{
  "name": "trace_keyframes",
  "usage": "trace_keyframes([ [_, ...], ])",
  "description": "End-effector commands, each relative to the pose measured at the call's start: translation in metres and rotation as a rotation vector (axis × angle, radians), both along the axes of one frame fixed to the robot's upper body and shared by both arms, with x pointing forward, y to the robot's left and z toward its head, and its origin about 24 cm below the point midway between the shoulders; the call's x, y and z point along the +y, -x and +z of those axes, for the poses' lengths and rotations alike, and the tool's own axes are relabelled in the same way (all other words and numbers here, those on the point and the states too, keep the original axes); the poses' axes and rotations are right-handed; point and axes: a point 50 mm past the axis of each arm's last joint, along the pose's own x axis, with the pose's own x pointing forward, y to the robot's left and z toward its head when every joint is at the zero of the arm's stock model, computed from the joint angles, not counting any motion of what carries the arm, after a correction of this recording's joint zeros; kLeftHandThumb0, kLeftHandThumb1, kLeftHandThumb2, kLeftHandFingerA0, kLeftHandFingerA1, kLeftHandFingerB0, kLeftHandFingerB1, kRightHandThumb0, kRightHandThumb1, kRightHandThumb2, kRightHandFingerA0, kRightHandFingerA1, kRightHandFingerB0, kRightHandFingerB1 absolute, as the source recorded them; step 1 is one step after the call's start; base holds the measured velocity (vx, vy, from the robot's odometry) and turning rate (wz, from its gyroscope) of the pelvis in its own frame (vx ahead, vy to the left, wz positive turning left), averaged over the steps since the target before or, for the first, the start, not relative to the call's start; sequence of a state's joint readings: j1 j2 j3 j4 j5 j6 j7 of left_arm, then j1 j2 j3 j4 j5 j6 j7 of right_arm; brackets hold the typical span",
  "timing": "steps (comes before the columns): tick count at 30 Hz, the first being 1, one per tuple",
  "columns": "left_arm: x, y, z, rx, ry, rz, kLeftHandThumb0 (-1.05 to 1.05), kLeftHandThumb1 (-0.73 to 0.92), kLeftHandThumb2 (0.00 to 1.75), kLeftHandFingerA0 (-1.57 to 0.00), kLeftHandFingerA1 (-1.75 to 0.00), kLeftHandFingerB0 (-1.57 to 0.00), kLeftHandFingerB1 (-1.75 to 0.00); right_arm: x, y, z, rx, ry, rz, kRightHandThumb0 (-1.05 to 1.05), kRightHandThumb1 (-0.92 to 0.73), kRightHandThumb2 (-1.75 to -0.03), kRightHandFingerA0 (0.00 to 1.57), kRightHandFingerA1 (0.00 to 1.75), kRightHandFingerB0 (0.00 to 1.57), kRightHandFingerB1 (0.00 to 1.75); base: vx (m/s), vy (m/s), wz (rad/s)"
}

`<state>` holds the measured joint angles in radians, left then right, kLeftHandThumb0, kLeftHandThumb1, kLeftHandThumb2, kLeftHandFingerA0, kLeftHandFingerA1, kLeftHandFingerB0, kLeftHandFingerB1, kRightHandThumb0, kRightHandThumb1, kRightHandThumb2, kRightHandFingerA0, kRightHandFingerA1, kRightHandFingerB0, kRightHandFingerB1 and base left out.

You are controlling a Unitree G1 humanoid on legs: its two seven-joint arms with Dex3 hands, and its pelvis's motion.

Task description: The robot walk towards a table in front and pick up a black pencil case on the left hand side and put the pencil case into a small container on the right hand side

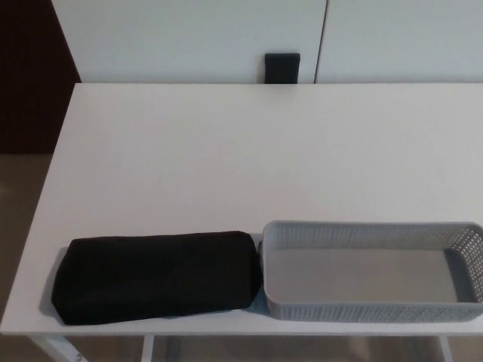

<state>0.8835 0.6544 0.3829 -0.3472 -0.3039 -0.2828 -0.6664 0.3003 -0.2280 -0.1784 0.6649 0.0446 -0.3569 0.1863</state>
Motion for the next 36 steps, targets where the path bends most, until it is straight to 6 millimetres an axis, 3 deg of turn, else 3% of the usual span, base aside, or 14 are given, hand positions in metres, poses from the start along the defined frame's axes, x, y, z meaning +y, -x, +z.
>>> trace_keyframes([
  [1, -0.090, -0.026, 0.195, -1.039, 0.333, -0.415, -0.27, -0.01, 0.69, -0.02, -0.52, 0.00, -0.48, -0.013, 0.006, -0.002, 0.063, 0.045, -0.028, -0.48, -0.60, -0.96, 0.39, 0.58, 0.27, 0.51, 0.00, 0.000, 0.00],
  [2, -0.091, -0.034, 0.191, -1.053, 0.213, -0.401, -0.56, 0.27, 0.58, -0.08, -0.25, -0.12, -0.27, -0.014, 0.005, -0.003, 0.061, 0.050, -0.026, -0.46, -0.60, -0.96, 0.39, 0.59, 0.27, 0.51, 0.00, 0.000, 0.00],
  [3, -0.092, -0.041, 0.182, -1.040, 0.119, -0.365, -0.59, 0.29, 0.61, -0.08, -0.19, -0.11, -0.25, -0.014, 0.005, -0.003, 0.056, 0.042, -0.040, -0.46, -0.60, -0.95, 0.40, 0.59, 0.28, 0.52, 0.00, 0.000, 0.00],
  [4, -0.093, -0.049, 0.175, -1.010, 0.062, -0.356, -0.48, 0.32, 0.73, 0.00, -0.18, -0.04, -0.23, -0.015, 0.004, -0.002, 0.057, 0.042, -0.042, -0.45, -0.60, -0.96, 0.40, 0.60, 0.28, 0.52, 0.00, 0.000, 0.00],
  [9, -0.101, -0.092, 0.142, -0.891, -0.317, -0.378, -0.66, 0.41, 0.77, 0.00, -0.06, -0.04, -0.08, -0.015, 0.006, -0.002, 0.067, 0.042, -0.030, -0.48, -0.59, -0.92, 0.35, 0.56, 0.29, 0.51, 0.00, 0.000, 0.00],
  [16, -0.111, -0.141, 0.098, -0.711, -0.563, -0.396, -0.66, 0.41, 0.79, 0.00, -0.05, -0.04, -0.10, -0.015, 0.004, -0.001, 0.064, 0.033, -0.033, -0.46, -0.59, -0.91, 0.34, 0.55, 0.30, 0.51, 0.00, 0.000, 0.00],
  [19, -0.114, -0.151, 0.081, -0.634, -0.593, -0.394, -0.62, 0.39, 0.78, 0.00, -0.09, -0.04, -0.14, -0.016, 0.005, -0.001, 0.068, 0.032, -0.032, -0.45, -0.58, -0.91, 0.34, 0.55, 0.30, 0.51, 0.00, 0.000, 0.00],
  [26, -0.119, -0.162, 0.045, -0.425, -0.697, -0.433, -0.68, 0.41, 0.78, 0.00, 0.00, 0.00, -0.03, -0.017, 0.005, 0.001, 0.064, 0.032, -0.041, -0.44, -0.56, -0.90, 0.33, 0.55, 0.28, 0.50, 0.00, 0.000, 0.00],
  [34, -0.110, -0.167, 0.013, -0.247, -0.758, -0.416, -0.69, 0.41, 0.79, 0.00, 0.00, 0.00, -0.01, -0.018, 0.003, 0.001, 0.068, 0.019, -0.031, -0.40, -0.55, -0.90, 0.30, 0.55, 0.28, 0.51, 0.00, 0.000, 0.00],
  [35, -0.108, -0.169, 0.009, -0.230, -0.768, -0.408, -0.69, 0.41, 0.79, 0.00, 0.00, 0.00, 0.00, -0.018, 0.003, 0.001, 0.069, 0.016, -0.031, -0.35, -0.77, -0.61, 0.36, 0.43, 0.35, 0.39, 0.00, 0.000, 0.00],
  [36, -0.107, -0.170, 0.007, -0.218, -0.776, -0.403, -0.69, 0.41, 0.79, 0.00, 0.00, 0.00, 0.00, -0.018, 0.002, 0.001, 0.069, 0.012, -0.029, -0.35, -0.77, -0.61, 0.35, 0.43, 0.35, 0.39, 0.00, 0.000, 0.00],
])
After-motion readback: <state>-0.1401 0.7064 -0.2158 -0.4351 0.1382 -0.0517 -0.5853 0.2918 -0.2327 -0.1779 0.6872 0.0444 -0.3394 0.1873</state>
